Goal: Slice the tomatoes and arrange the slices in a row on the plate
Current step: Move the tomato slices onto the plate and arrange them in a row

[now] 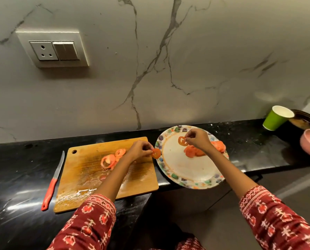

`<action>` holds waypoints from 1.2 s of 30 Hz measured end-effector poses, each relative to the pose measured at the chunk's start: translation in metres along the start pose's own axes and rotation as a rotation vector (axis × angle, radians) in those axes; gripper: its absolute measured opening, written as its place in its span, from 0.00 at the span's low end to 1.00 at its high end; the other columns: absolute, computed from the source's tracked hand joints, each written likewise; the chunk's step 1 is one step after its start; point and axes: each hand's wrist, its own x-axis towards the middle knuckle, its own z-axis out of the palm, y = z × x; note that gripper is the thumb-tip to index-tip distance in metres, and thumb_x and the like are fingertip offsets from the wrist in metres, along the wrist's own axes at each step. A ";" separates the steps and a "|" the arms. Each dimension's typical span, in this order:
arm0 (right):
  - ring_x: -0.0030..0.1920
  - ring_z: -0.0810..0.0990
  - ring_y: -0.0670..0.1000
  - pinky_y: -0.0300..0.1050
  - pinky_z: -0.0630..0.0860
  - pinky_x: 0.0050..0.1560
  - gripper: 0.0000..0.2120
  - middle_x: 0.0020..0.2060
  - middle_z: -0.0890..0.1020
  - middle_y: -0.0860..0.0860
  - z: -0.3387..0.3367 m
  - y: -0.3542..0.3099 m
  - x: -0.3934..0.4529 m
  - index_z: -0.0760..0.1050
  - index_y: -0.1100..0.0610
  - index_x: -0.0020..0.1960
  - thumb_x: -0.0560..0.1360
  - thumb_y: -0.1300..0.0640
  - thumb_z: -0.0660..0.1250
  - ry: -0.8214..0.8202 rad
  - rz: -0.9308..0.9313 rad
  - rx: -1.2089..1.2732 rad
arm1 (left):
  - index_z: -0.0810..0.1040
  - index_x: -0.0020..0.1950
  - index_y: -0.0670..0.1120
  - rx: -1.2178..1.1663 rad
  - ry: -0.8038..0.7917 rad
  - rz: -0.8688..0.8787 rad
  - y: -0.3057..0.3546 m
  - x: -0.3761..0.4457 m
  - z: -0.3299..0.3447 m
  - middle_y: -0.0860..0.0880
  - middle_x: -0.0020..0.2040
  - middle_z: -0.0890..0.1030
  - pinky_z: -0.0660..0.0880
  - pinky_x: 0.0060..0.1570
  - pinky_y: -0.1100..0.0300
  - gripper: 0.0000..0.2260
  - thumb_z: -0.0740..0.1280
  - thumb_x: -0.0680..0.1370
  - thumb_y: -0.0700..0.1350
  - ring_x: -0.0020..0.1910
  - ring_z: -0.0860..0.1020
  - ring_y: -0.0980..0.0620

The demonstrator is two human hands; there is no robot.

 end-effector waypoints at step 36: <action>0.41 0.76 0.48 0.33 0.72 0.39 0.06 0.46 0.82 0.60 -0.029 0.071 -0.001 0.78 0.66 0.48 0.71 0.69 0.67 0.052 0.059 -0.065 | 0.69 0.65 0.44 0.015 -0.071 0.095 0.066 0.076 0.117 0.44 0.58 0.75 0.74 0.50 0.61 0.28 0.75 0.68 0.43 0.53 0.75 0.49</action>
